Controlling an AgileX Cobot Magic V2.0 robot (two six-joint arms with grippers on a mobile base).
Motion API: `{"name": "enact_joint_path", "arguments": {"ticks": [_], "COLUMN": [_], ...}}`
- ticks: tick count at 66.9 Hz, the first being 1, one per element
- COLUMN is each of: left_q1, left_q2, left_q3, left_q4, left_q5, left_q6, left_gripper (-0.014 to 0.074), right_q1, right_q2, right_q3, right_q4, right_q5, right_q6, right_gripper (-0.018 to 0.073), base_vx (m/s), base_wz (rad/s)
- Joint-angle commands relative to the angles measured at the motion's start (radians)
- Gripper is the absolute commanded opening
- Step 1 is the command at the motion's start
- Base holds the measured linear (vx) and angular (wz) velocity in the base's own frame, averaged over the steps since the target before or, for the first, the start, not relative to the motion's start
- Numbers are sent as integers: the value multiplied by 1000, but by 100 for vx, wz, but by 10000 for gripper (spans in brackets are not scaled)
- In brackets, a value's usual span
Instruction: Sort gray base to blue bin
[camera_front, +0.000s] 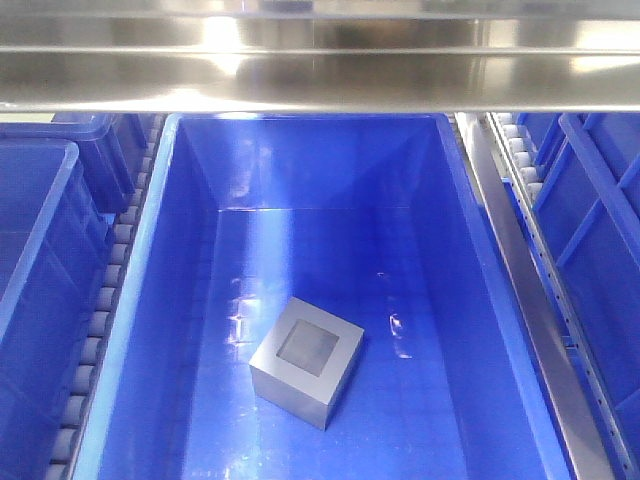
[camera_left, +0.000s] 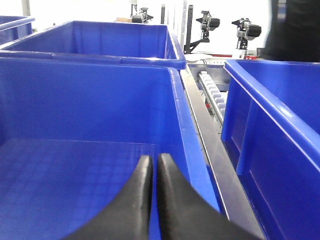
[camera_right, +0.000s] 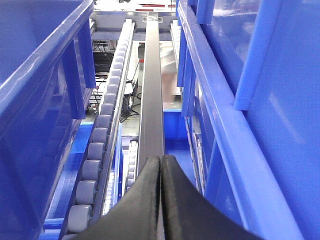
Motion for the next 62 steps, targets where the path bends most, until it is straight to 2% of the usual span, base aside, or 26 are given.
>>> {"name": "enact_joint_path", "arguments": {"ticks": [1, 62], "left_q1": [1, 1], "left_q2": [-17, -17], "left_q3": [-12, -12], "left_q4": [1, 1], "left_q5": [-78, -78], "left_q6": [-7, -7], "left_gripper": [-7, -7], "right_q1": [-1, -1], "right_q2": [-7, -7], "right_q3": [6, 6], "right_q4": [-9, -9], "right_q5": [-87, -87], "right_q6": [-12, -12], "right_gripper": [-5, -5], "base_vx": [0, 0], "base_wz": [0, 0]}}
